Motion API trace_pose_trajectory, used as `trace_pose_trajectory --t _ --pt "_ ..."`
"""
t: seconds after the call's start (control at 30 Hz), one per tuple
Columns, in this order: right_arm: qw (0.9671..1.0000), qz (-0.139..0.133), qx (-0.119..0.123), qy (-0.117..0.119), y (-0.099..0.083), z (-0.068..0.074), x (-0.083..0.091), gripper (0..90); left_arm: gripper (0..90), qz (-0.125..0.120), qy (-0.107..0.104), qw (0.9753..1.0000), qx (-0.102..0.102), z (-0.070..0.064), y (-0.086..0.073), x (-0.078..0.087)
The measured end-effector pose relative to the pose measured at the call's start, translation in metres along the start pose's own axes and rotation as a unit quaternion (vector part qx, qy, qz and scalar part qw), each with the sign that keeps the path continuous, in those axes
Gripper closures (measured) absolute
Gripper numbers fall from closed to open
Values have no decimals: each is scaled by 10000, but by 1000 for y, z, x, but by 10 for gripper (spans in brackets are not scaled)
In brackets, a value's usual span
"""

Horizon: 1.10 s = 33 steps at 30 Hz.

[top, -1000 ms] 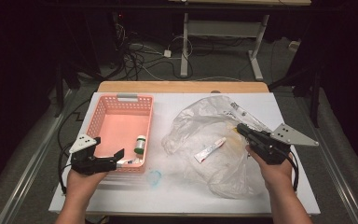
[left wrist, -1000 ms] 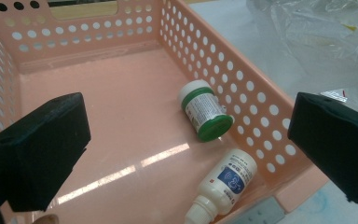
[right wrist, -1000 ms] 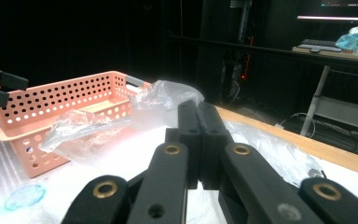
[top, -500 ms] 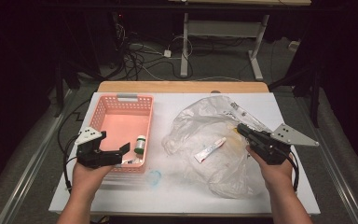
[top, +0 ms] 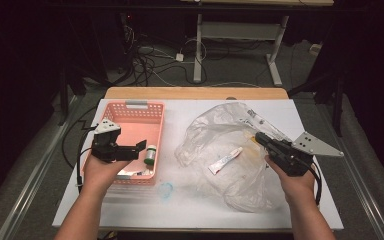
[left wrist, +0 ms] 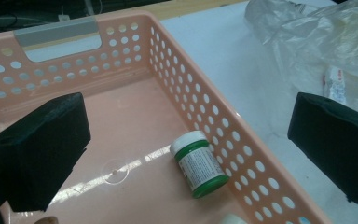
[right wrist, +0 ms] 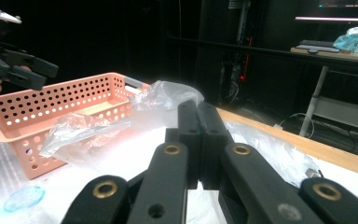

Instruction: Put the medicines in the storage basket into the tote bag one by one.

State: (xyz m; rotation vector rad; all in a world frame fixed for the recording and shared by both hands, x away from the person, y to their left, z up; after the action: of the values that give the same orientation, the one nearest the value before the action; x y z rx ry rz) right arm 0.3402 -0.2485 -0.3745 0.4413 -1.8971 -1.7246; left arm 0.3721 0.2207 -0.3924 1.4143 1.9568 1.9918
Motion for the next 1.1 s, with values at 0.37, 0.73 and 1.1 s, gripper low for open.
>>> trace_pose_trajectory --t 0.37,0.73,1.1 --pt "10000 -3 17 1 0 0 0 900 0 744 -48 9968 293 16 8 -25" --pt "10000 4 3 7 0 0 0 900 99 1713 -134 9835 559 23 5 -51" --pt "10000 -17 19 8 0 -1 0 900 193 2512 -363 9655 577 20 8 -72"
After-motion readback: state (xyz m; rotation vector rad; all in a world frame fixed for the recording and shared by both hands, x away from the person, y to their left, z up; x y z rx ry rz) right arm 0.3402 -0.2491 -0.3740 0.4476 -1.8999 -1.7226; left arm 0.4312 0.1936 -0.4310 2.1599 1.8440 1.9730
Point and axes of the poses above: each handheld gripper's, and its own axes: x roughly backward along the jaws, y roughly out of its top, z roughly to its left, the point moved 1 cm from there along -x, roughly forward along the jaws, and after that the axes turned 7 degrees about -y, right-handed, at the moved point
